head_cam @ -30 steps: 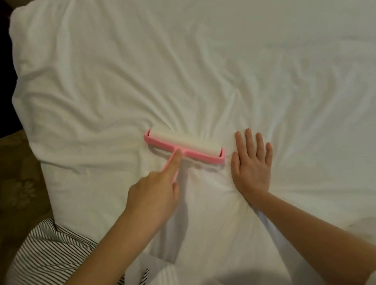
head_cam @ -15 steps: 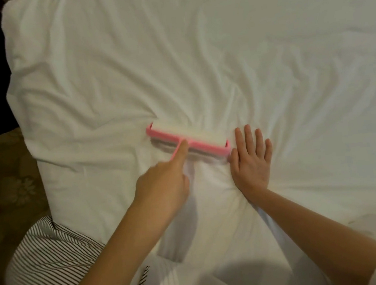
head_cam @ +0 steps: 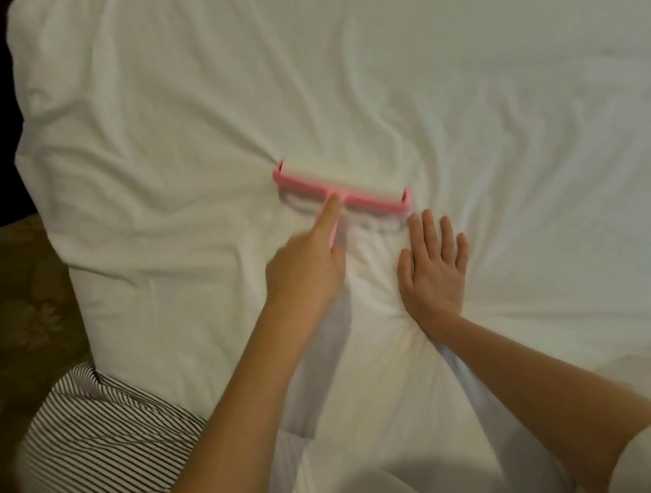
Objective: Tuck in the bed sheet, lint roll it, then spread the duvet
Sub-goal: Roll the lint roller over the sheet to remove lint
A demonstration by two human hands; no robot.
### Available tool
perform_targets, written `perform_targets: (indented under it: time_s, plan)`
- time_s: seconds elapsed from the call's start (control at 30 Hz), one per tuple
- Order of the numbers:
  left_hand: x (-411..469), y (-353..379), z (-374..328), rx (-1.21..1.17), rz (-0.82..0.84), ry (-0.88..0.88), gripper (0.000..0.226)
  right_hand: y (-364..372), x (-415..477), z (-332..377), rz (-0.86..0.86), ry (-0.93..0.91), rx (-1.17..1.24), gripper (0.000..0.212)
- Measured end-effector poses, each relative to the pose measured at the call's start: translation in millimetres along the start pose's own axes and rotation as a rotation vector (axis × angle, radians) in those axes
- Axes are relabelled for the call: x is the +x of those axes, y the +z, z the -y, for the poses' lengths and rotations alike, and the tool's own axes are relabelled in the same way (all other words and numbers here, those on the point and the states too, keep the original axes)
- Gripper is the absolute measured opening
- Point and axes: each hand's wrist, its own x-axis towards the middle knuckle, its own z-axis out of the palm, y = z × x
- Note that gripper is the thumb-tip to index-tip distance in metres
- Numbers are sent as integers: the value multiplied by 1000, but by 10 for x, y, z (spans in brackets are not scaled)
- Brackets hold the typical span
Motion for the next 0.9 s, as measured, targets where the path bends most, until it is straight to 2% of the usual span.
perform_targets:
  time_s: [0.13,0.33,0.47,0.57,0.63,0.7,0.8,0.9]
  plan:
    - [-672,73,269,38,57,-28,65,-39,-8,18,20,-1,-32,69]
    - [-384,-58,164,-71,-15,24,65,-159,-31,52,50,-2,-37,65]
    - [-617,-222,259,-130,-151,-52,65,-271,-7,122,54,15,-12,66]
    - [-722,-264,489,-109,-197,-177,62,-374,164,397,-18,-28,16,62]
    - [-624,-222,646,-96,-140,-263,61,-401,385,670,-17,-86,65,60]
    - [-430,-212,750,-85,-88,-304,61,-362,549,900,77,-137,96,57]
    - [62,-324,861,-67,-101,-298,63,-175,530,1020,235,-219,-72,59]
    - [585,-567,880,-104,-96,-238,63,-88,472,992,212,-255,-172,64]
